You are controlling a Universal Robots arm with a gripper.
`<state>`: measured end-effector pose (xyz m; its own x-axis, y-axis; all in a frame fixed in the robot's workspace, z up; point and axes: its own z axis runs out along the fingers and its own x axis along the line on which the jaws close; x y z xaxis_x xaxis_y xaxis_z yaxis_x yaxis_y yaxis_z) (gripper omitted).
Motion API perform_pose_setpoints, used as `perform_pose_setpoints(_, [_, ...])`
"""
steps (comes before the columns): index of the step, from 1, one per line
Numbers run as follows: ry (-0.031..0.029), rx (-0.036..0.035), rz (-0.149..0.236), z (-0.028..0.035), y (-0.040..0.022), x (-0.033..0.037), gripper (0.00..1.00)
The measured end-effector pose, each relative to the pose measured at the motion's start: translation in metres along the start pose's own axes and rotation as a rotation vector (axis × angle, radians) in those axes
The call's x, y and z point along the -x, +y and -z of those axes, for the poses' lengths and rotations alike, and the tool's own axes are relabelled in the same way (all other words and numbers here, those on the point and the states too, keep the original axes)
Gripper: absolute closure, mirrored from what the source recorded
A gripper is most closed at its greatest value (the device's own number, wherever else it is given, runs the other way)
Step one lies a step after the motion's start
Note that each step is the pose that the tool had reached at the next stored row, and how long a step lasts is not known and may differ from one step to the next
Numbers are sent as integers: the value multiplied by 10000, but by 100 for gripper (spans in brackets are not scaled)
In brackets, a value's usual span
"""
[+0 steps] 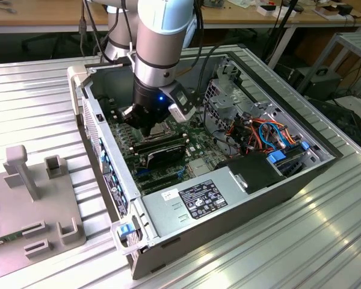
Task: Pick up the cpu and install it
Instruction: 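Install the second cpu locking lever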
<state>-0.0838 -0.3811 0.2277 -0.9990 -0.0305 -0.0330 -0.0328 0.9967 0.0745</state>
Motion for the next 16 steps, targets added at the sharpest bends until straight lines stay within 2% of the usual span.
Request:
perform_pose_setpoints(1, [0, 0, -1, -2, -2, 52, 89])
perform_pose_setpoints(10, [-1, 1, -1, -7, -7, 215, 89])
perform_pose_setpoints(16, [1, -1, -2, -11, 25, 268, 89])
